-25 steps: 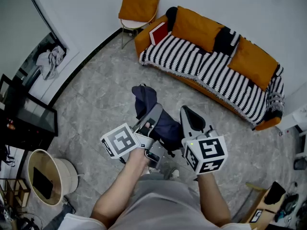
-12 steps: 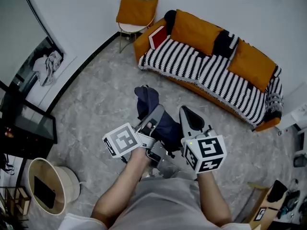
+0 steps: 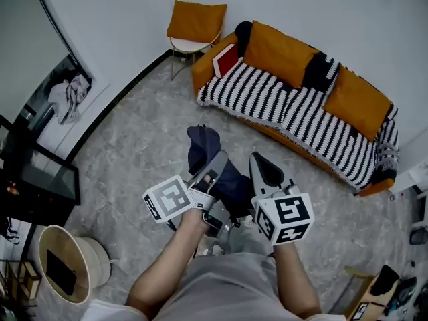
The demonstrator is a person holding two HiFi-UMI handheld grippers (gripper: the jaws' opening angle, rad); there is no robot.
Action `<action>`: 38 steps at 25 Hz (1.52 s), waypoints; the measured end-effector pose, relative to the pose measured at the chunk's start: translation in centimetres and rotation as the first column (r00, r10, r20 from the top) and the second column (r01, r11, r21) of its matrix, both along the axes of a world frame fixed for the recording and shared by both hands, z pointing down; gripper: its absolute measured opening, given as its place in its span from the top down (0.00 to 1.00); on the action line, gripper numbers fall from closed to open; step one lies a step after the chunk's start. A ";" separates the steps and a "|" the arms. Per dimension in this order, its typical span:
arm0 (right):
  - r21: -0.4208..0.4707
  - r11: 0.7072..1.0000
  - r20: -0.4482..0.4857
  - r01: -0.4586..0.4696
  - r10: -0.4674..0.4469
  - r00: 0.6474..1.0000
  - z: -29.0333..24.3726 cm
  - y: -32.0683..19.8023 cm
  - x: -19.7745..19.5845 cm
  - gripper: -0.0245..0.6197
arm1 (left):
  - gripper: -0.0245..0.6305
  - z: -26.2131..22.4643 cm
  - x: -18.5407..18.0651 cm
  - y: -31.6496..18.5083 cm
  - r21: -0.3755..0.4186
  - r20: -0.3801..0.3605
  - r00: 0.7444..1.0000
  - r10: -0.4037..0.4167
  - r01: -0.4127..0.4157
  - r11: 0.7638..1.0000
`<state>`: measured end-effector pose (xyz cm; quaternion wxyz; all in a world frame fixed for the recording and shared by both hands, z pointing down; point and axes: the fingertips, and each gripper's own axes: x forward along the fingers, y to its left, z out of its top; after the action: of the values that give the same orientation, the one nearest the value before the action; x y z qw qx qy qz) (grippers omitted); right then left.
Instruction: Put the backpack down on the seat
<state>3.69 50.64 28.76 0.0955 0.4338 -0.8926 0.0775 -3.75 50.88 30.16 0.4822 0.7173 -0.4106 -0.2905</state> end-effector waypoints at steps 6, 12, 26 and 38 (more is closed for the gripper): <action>-0.014 1.000 0.021 0.025 -0.024 0.999 0.8 -5.3 0.3 0.96 | 0.92 0.8 0.5 -4.9 -0.015 0.010 1.000 -0.016 0.017 1.000; -0.032 0.998 0.030 0.049 -0.048 0.998 1.0 -11.3 1.0 0.96 | 0.92 1.2 1.7 -10.3 -0.035 0.015 1.000 -0.027 0.028 0.999; -0.029 0.997 0.050 0.073 -0.071 0.996 0.3 -20.7 5.8 0.96 | 0.92 0.9 6.4 -19.9 -0.038 0.023 0.999 -0.032 0.033 0.999; -0.062 0.997 0.027 0.053 -0.052 0.998 2.1 -26.0 5.0 0.96 | 0.92 2.6 5.7 -25.2 -0.069 0.014 1.000 -0.001 0.002 0.998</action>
<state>8.74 24.66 30.85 0.0999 0.4059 -0.9019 0.1084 1.95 25.66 32.75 0.5037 0.7020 -0.4241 -0.2714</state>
